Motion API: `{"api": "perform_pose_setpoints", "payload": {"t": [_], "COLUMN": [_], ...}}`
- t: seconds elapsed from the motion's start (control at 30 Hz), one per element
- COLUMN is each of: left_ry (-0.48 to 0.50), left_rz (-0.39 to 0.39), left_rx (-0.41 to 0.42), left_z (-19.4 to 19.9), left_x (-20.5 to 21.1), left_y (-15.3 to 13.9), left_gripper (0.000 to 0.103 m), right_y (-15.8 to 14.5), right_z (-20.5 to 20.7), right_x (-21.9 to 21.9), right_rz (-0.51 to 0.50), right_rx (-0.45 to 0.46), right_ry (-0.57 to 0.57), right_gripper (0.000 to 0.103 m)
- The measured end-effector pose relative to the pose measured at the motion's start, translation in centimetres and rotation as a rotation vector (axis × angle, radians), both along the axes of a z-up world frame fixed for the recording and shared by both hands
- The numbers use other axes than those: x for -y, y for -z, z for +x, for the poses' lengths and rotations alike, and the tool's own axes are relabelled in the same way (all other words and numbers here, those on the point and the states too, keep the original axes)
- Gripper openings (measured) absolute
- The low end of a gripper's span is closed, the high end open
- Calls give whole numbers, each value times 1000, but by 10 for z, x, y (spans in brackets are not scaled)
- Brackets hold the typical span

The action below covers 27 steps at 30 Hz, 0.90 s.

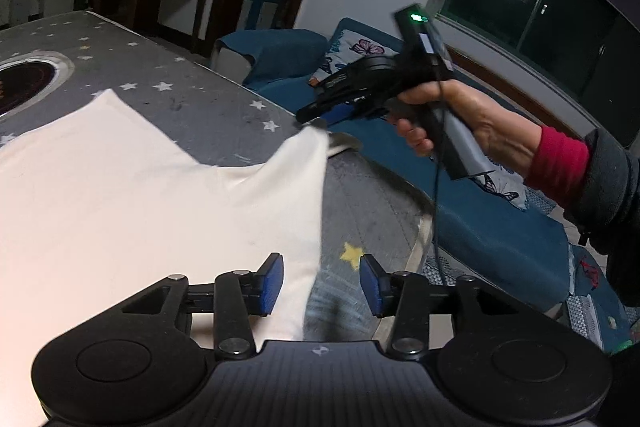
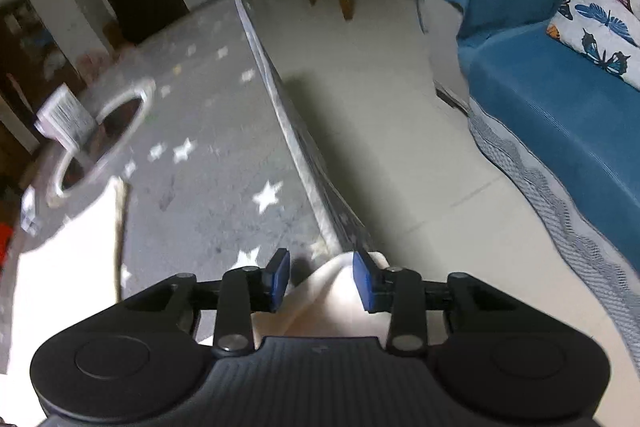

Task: Fold clothes
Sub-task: 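Pull the sleeve taut with the left gripper while the right gripper lifts the hem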

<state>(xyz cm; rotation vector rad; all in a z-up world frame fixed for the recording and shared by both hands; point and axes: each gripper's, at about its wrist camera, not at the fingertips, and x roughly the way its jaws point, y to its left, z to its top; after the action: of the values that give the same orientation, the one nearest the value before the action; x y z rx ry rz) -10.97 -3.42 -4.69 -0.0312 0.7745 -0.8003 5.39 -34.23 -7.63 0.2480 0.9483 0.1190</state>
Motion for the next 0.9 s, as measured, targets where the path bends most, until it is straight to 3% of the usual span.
{"api": "perform_pose_setpoints", "payload": {"t": [0.07, 0.13, 0.33, 0.43, 0.5, 0.57, 0.67, 0.8, 0.87, 0.9], "left_ry": [6, 9, 11, 12, 16, 29, 58, 80, 67, 58], "left_rz": [10, 21, 45, 42, 40, 38, 40, 52, 45, 40], "left_rx": [-1, -3, -9, -17, -22, -26, -27, -29, -25, -22], "left_z": [1, 2, 4, 3, 2, 1, 0, -1, 0, 0], "left_x": [5, 8, 15, 11, 8, 6, 6, 5, 5, 4], "left_y": [3, 7, 16, 17, 18, 19, 19, 15, 12, 10], "left_gripper": [45, 43, 38, 31, 29, 28, 27, 28, 30, 30], "right_y": [0, -6, -41, -67, -78, -72, -46, -29, -25, -24], "right_z": [-2, -3, -19, -42, -58, -67, -70, -63, -57, -51], "right_x": [-9, -13, -17, -14, -4, 8, 29, 41, 43, 38], "right_rz": [-63, -90, -2, 79, 115, 76, -60, -50, -35, -26], "right_rx": [9, 29, 182, 330, 372, 340, 211, 147, 134, 141], "right_ry": [-15, -27, -78, -110, -88, -45, 43, 34, 16, -1], "right_gripper": [24, 2, 2, 2, 2, 2, 2, 7, 14, 25]}}
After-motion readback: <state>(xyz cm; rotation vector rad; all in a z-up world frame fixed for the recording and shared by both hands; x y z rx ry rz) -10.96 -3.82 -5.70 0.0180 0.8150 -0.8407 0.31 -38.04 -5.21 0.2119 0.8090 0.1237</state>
